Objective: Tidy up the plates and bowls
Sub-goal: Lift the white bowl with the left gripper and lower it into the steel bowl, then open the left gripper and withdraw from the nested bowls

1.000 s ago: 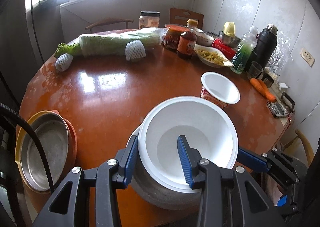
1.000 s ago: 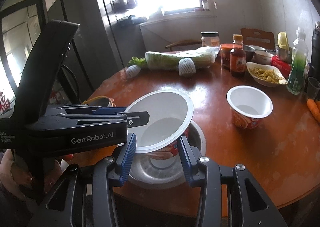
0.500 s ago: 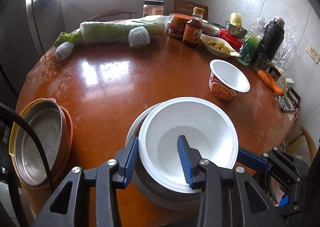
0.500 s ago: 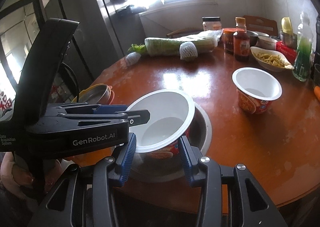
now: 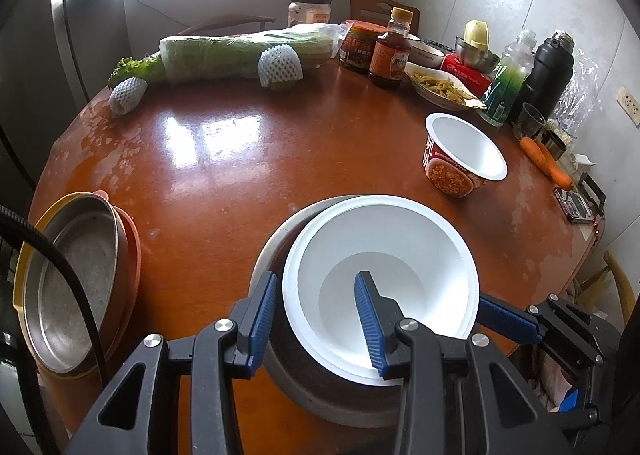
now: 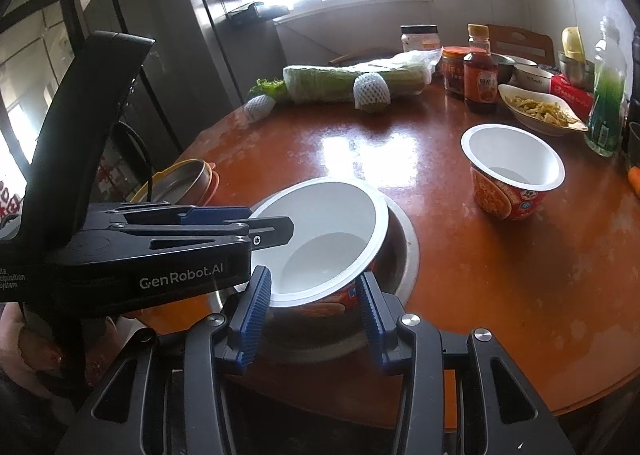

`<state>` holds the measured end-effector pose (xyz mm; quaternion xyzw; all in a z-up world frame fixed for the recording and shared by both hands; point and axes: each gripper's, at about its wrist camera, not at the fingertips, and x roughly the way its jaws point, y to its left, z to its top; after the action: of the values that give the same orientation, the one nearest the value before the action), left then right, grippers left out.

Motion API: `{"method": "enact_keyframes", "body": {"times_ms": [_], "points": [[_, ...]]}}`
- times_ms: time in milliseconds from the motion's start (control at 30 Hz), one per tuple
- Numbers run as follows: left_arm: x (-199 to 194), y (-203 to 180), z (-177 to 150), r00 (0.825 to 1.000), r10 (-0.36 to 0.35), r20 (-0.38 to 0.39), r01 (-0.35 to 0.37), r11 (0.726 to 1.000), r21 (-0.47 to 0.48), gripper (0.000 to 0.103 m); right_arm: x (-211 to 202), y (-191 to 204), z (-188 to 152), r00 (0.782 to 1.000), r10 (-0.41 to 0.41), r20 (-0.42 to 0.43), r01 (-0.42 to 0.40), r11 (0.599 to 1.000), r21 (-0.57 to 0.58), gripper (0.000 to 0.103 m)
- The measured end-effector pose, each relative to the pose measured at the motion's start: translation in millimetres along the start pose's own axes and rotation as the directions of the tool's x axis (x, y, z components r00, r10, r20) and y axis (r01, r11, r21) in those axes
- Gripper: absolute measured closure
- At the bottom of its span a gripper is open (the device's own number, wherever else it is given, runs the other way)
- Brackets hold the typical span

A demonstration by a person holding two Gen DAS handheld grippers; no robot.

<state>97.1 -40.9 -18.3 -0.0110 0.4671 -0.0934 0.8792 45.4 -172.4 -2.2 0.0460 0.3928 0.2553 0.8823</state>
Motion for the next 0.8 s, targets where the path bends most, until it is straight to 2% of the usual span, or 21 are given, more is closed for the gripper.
{"method": "enact_keyframes", "body": {"times_ms": [633, 733, 800], "points": [[-17, 6, 1, 0.999, -0.015, 0.035, 0.016, 0.999, -0.031, 0.062, -15, -4, 2, 0.999, -0.033, 0.029, 0.033, 0.999, 0.001, 0.05], [-22, 5, 2, 0.999, -0.011, 0.047, 0.013, 0.999, -0.032, 0.06, -19, -6, 2, 0.998, -0.04, 0.038, 0.039, 0.999, 0.005, 0.049], [-25, 5, 3, 0.998, -0.014, 0.055, 0.016, 0.999, -0.035, 0.055, -22, -7, 2, 0.998, -0.044, 0.047, 0.043, 0.999, 0.007, 0.048]]}}
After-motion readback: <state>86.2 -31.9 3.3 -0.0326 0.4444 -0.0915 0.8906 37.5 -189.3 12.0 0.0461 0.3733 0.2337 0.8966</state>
